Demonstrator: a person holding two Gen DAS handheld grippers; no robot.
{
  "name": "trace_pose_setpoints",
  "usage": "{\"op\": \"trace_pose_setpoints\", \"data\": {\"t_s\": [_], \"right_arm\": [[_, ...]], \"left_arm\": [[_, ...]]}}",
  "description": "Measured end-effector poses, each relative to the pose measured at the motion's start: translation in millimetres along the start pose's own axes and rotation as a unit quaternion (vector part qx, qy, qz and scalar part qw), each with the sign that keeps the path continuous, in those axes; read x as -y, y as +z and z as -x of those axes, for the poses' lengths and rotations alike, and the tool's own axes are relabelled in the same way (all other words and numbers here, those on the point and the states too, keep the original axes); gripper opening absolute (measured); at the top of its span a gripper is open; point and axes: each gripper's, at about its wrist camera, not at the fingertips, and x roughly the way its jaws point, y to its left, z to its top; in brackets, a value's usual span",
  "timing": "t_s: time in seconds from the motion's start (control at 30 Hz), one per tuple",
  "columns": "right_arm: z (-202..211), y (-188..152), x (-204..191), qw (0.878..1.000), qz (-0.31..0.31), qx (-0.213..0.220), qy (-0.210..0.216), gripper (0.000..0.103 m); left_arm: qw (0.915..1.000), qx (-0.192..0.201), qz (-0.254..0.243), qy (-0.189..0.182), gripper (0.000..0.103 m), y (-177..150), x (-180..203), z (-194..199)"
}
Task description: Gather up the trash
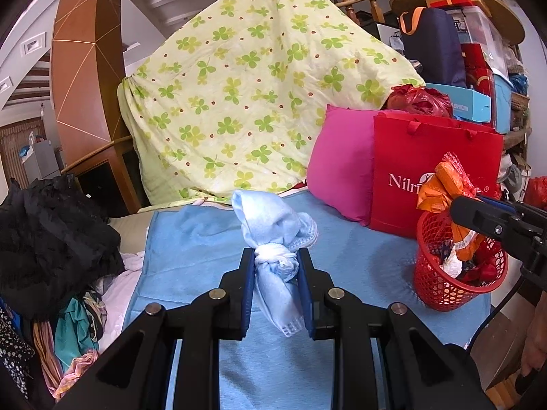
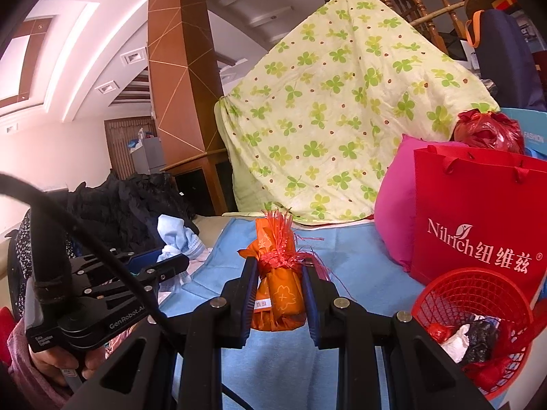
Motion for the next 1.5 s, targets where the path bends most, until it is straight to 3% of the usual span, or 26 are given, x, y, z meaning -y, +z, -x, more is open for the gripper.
{"op": "trace_pose_setpoints", "data": {"t_s": [1.5], "right_arm": [[40, -10, 43, 0.999, -0.042, 0.015, -0.024, 0.027]], "left_arm": [[0.9986, -0.011, -0.039, -0.033, 0.026, 5, 55, -1]]}}
